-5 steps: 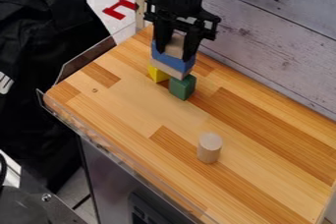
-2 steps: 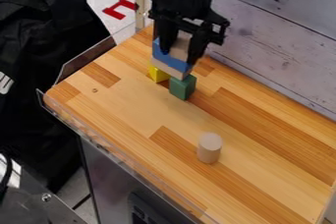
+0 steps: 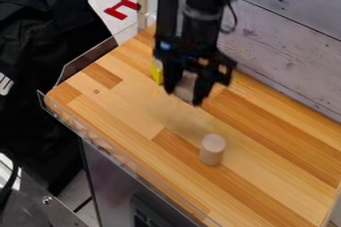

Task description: Remove the block from the tower to put it on top of the cylinder

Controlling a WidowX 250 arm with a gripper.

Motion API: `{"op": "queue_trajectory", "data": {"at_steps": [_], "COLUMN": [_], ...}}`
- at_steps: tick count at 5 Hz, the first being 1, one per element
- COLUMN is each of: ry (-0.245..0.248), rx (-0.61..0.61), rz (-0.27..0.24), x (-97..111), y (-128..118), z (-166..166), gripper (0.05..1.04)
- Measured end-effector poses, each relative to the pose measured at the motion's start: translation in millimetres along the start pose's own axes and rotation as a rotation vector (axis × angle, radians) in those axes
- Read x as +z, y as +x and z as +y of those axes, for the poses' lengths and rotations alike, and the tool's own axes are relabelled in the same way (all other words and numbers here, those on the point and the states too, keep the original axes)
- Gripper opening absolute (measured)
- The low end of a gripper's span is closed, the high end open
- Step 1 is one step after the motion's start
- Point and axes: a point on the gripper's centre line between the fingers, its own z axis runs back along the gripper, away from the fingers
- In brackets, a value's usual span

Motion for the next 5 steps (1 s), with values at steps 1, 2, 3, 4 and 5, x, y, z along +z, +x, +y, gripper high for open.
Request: {"op": "queue_trajectory", "data": {"at_steps": [1, 2, 3, 4, 5], "ry": [-0.019, -0.035, -0.028, -0.012, -0.011], "rx": [-0.033, -0.061, -0.092, -0.113, -0.127], "rz": [0.034, 0.032, 0.039, 0.041, 0.032], "x": [-17, -22, -24, -26, -25], "y": [-12, -13, -15, -14, -12], "z": [-10, -20, -27, -34, -40], "gripper": [0.562, 0.562, 0.562, 0.562, 0.562]}}
